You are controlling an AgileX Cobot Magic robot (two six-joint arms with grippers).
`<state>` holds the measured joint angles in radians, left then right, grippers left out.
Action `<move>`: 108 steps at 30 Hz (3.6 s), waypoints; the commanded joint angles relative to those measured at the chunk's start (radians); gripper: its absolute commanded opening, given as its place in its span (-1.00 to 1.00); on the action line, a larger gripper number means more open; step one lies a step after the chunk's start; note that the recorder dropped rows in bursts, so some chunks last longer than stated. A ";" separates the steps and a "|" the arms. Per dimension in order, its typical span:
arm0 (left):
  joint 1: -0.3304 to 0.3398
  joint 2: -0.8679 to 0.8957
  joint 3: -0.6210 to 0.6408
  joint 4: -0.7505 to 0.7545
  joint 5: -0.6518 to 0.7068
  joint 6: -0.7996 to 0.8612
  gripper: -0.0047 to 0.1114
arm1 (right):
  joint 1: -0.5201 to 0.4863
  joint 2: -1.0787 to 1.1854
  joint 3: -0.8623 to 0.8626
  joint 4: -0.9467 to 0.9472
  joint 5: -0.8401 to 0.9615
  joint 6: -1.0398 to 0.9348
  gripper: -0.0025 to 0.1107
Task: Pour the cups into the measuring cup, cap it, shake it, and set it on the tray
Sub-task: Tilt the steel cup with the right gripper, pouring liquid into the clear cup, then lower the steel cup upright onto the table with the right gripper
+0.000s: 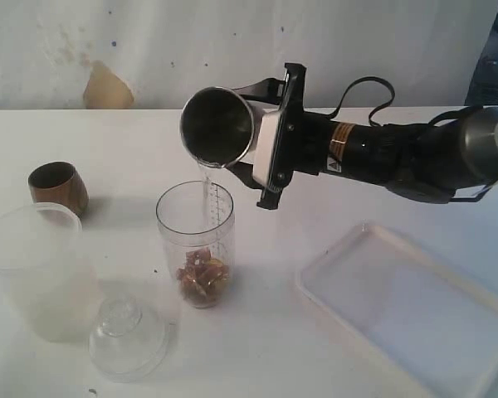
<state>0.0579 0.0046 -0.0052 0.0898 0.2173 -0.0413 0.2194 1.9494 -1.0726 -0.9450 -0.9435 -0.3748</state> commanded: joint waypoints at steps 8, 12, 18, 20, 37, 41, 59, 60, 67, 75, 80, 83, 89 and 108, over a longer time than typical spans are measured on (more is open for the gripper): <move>0.000 -0.005 0.005 -0.008 -0.014 -0.003 -0.90 | 0.001 -0.024 -0.013 0.030 -0.114 -0.084 -0.96; 0.000 -0.005 0.005 -0.008 -0.014 -0.003 -0.90 | 0.001 -0.032 -0.013 0.030 -0.112 -0.127 -0.96; 0.000 -0.005 0.005 -0.008 -0.014 -0.003 -0.90 | 0.001 -0.051 -0.013 0.030 -0.103 -0.183 -0.96; 0.000 -0.005 0.005 -0.008 -0.014 -0.003 -0.90 | 0.001 -0.051 -0.013 0.030 -0.096 -0.219 -0.96; 0.000 -0.005 0.005 -0.008 -0.014 -0.003 -0.90 | 0.001 -0.051 -0.013 0.057 -0.083 -0.388 -0.96; 0.000 -0.005 0.005 -0.008 -0.014 -0.003 -0.90 | 0.001 -0.051 -0.013 0.057 -0.083 -0.391 -0.96; 0.000 -0.005 0.005 -0.008 -0.014 -0.003 -0.90 | 0.001 -0.051 -0.013 0.057 -0.081 -0.113 -0.96; 0.000 -0.005 0.005 -0.008 -0.014 -0.003 -0.90 | 0.001 -0.051 -0.013 0.057 -0.081 -0.068 -0.96; 0.000 -0.005 0.005 -0.008 -0.014 -0.003 -0.90 | 0.001 -0.051 -0.013 0.232 0.061 0.445 -0.96; 0.000 -0.005 0.005 -0.008 -0.014 -0.003 -0.90 | -0.001 0.034 -0.013 0.592 0.138 0.563 -0.96; 0.000 -0.005 0.005 -0.008 -0.014 -0.003 -0.90 | -0.001 0.091 -0.013 0.540 0.082 0.563 -0.96; 0.000 -0.005 0.005 -0.008 -0.014 -0.003 -0.90 | -0.001 0.098 -0.013 0.509 0.069 0.472 -0.96; 0.000 -0.005 0.005 -0.008 -0.014 -0.003 -0.90 | 0.001 0.078 -0.013 0.441 -0.069 0.411 -0.96; 0.000 -0.005 0.005 -0.008 -0.014 -0.003 -0.90 | 0.000 0.241 -0.017 0.675 0.072 0.640 -0.96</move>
<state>0.0579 0.0046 -0.0052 0.0898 0.2173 -0.0413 0.2194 2.1614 -1.0836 -0.2712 -0.8121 0.2632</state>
